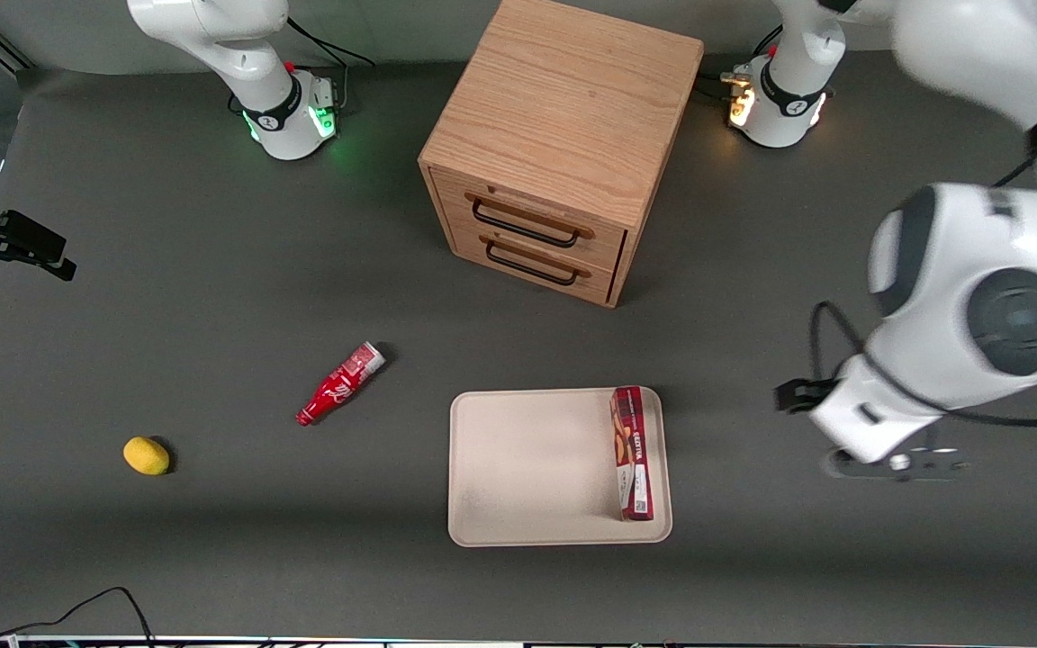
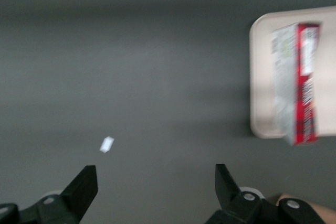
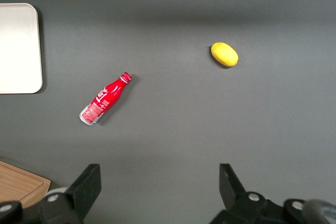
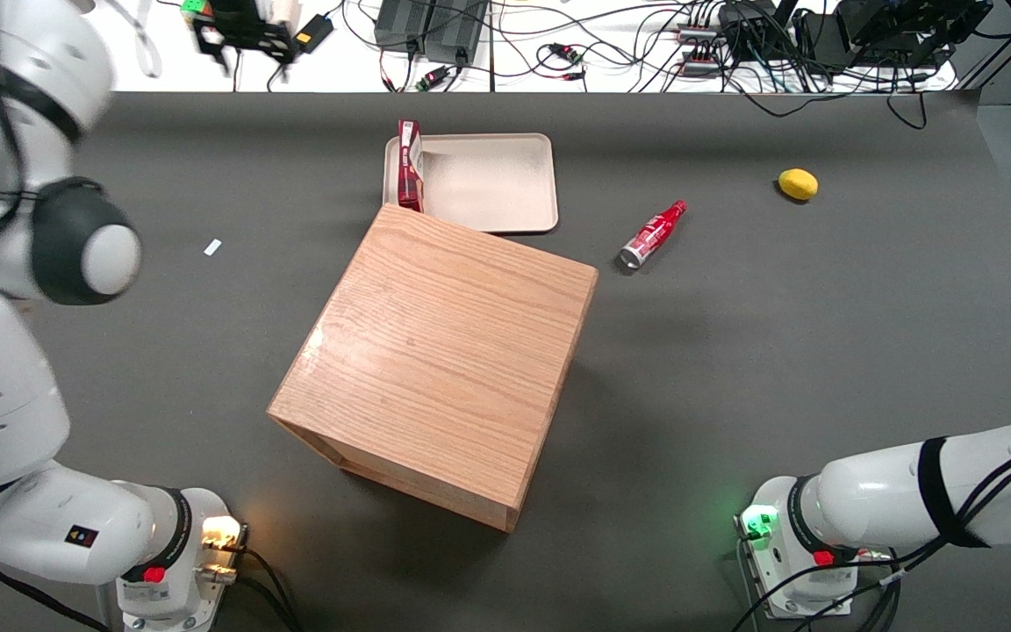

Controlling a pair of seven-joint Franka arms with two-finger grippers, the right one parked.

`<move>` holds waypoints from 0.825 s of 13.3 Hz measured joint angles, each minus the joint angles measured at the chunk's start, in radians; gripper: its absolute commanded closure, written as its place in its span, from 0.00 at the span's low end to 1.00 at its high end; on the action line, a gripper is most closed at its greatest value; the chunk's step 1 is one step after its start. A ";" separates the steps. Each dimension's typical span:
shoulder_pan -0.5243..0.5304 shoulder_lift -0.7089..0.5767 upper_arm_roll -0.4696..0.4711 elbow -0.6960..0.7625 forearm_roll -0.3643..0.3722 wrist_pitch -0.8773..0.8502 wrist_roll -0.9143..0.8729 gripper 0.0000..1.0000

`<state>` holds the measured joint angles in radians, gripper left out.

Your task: Place red cookie box on tray

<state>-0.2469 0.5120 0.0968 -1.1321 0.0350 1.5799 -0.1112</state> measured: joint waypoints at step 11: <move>0.171 -0.559 0.002 -0.617 -0.002 0.102 0.248 0.00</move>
<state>-0.0755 -0.0467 0.0992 -1.7492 0.0331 1.6818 0.1372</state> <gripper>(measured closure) 0.000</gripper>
